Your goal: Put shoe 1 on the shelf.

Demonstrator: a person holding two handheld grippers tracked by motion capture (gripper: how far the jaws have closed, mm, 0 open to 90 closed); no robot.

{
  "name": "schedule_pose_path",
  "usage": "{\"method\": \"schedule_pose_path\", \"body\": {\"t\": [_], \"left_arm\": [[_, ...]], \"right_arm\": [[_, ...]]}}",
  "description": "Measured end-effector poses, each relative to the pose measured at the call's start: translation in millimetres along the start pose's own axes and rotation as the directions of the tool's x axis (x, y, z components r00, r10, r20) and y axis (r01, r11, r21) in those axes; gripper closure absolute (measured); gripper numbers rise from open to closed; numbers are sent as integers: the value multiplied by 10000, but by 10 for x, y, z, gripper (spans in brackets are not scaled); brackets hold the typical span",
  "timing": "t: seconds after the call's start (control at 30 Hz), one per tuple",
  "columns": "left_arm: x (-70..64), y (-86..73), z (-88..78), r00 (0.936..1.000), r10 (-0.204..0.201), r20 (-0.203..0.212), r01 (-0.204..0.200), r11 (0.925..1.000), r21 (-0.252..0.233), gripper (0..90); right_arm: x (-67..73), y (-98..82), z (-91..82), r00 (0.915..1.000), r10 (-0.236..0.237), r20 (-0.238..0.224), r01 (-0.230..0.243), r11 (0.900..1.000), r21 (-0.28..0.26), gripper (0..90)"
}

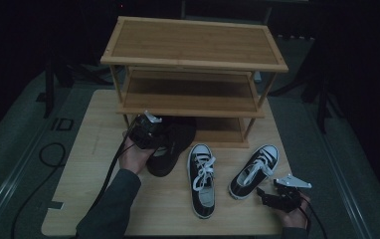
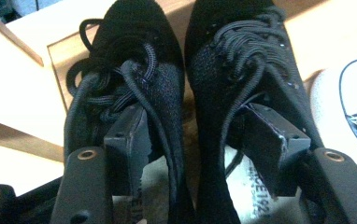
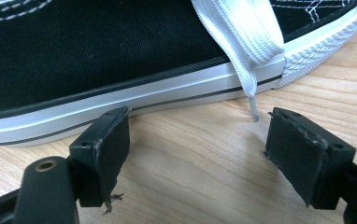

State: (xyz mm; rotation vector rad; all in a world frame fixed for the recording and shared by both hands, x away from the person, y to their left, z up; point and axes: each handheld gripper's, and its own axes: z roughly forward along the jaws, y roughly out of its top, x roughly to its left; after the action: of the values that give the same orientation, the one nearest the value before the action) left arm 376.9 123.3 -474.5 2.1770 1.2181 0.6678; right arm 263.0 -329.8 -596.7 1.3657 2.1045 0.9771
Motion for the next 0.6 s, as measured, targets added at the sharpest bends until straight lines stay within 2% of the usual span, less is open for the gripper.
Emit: {"method": "schedule_pose_path", "body": {"t": [0.23, 0.33, 0.5, 0.6], "left_arm": [[-74, -34, -318, 9968, 778, 194, -766, 9956, -544, 429], [-92, -55, -428, 9931, 1088, 432, -1058, 9921, -667, 481], [-129, -124, -547, 9827, 1541, 1023, -1481, 9869, -633, 577], [-139, -181, -611, 9788, 1630, 1240, -1540, 9849, -793, 657]], "right_arm": [[1, 0, 0, 10000, 5, 3, -5, 10000, 6, 214], [1, 0, 0, 10000, 3, 2, -3, 10000, 4, 214], [0, 0, 0, 10000, 4, 1, -4, 10000, 5, 214], [1, 0, 0, 10000, 2, -1, -2, 10000, 2, 214]]}}
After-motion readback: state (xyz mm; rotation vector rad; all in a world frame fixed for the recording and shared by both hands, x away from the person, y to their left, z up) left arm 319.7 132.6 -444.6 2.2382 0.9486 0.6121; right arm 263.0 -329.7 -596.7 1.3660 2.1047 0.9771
